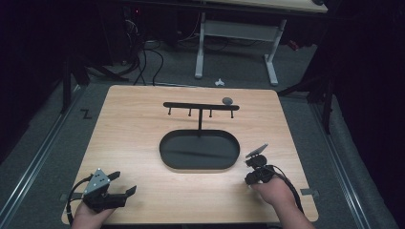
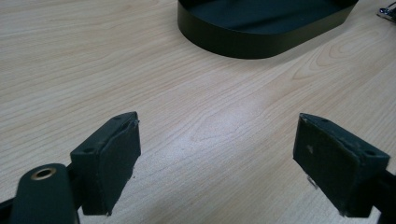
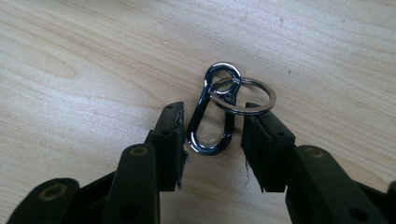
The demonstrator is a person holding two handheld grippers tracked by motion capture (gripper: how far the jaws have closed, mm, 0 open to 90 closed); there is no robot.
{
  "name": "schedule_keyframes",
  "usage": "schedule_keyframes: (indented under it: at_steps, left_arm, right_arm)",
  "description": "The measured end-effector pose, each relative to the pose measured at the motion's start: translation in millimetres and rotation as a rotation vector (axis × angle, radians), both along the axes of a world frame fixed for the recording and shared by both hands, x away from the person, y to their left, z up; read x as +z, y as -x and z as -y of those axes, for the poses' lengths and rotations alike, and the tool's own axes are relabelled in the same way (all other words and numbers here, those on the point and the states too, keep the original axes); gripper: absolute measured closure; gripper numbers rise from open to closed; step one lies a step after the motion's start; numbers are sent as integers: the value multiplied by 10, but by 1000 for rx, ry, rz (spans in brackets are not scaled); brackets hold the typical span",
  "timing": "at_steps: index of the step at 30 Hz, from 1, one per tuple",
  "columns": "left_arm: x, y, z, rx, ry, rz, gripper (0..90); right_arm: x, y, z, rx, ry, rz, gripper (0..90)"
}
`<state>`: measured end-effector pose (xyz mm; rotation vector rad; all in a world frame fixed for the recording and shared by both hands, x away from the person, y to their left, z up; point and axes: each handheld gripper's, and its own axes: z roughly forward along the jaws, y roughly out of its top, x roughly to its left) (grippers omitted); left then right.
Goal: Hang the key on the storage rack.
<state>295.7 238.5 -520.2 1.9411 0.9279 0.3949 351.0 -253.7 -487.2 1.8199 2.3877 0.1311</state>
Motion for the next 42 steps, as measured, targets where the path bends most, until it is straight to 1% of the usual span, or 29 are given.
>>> schedule_keyframes:
  at_steps: [1,2,5,9,11,12,13,14,16,19,22,23,35,36,37,38,39,40,41,42]
  left_arm:
    - [-2,-1,3,-1,0,1,154]
    - [-2,0,4,-1,0,0,154]
    - [1,4,3,-2,1,1,154]
    - [2,5,2,-3,2,0,154]
    - [0,5,5,-4,1,0,154]
    - [-1,5,7,-4,1,-1,154]
    - [-1,6,9,-6,1,-1,154]
    - [0,8,11,-7,0,0,154]
    - [2,10,13,-9,-1,0,154]
    - [2,16,17,-9,-4,0,154]
    - [0,16,20,-11,-5,-2,154]
    - [0,16,20,-12,-6,-2,154]
    - [-14,14,29,-10,-13,-6,154]
    - [-16,13,28,-10,-13,-6,154]
    - [-16,11,25,-11,-15,-6,154]
    - [-17,10,25,-10,-15,-7,154]
    - [-18,10,25,-10,-15,-7,154]
    - [-18,10,25,-10,-15,-7,154]
    - [-18,10,26,-9,-15,-6,154]
    - [-15,10,24,-10,-16,-6,154]
  right_arm:
    - [-6,-6,2,-2,-3,8,593]
    - [-5,-13,5,-1,-5,6,592]
    - [-3,-30,5,-4,-1,-4,589]
    - [-11,-54,-6,1,-9,-16,585]
    - [-10,-71,-13,3,-19,-33,584]
    - [-10,-83,-17,-3,-26,-49,571]
    - [-12,-98,-13,6,-30,-56,568]
    - [-8,-128,-18,11,-25,-78,574]
    - [-9,-139,-28,9,-20,-82,575]
    - [-9,-166,-44,8,-14,-83,600]
    - [-4,-170,-52,19,-17,-80,660]
    - [-4,-162,-55,24,-17,-71,681]
    - [3,-112,-57,60,-26,-41,692]
    - [36,-106,-68,65,-28,-24,693]
    - [36,-106,-68,65,-28,-24,693]
    - [60,-104,-70,65,-37,-15,693]
    - [125,-95,-81,71,-38,-4,693]
    - [125,-95,-81,71,-38,-4,693]
    - [171,-84,-87,78,-41,14,693]
    - [197,-76,-89,74,-40,15,693]
